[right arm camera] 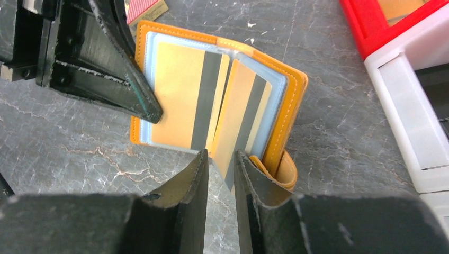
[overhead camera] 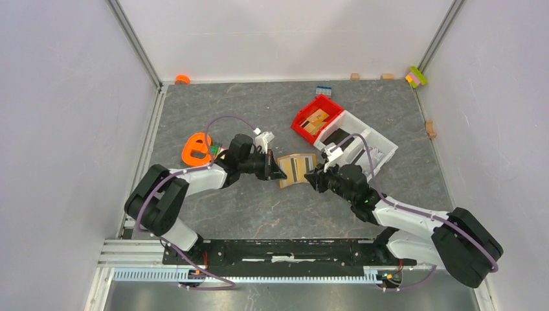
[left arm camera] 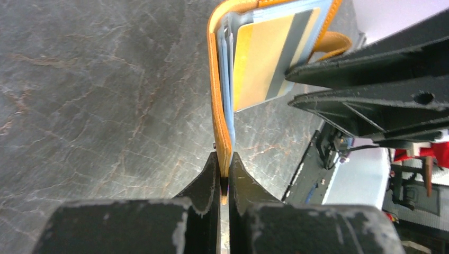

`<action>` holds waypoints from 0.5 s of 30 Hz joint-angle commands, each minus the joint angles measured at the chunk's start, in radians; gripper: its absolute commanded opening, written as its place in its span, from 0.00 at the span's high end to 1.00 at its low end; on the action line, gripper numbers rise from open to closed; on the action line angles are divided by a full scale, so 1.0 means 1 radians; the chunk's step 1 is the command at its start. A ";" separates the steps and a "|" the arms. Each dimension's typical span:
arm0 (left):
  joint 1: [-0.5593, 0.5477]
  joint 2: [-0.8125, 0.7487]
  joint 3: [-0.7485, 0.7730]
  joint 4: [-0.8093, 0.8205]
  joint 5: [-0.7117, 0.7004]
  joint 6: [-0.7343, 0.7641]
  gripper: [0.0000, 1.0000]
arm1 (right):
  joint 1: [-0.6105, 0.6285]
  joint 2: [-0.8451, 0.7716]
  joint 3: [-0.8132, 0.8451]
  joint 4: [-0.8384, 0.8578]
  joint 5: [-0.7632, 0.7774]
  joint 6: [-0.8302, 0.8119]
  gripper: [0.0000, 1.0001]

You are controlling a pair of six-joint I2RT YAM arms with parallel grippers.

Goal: Take the credit cards out of the card holder
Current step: Pick up the card holder from the center of the board.

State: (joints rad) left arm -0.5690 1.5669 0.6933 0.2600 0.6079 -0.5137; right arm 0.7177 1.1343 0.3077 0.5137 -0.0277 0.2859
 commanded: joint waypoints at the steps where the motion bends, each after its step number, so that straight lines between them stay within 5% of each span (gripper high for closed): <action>1: -0.002 -0.051 -0.019 0.138 0.097 -0.065 0.98 | -0.023 -0.051 0.012 0.023 0.001 -0.008 0.71; 15: -0.040 -0.141 -0.067 0.245 0.138 -0.081 0.98 | -0.166 -0.027 -0.008 0.152 -0.361 0.103 0.69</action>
State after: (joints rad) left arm -0.5972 1.4895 0.6418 0.4034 0.6926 -0.5644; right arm 0.5728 1.1206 0.3077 0.5648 -0.2672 0.3489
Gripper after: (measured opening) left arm 0.055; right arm 0.297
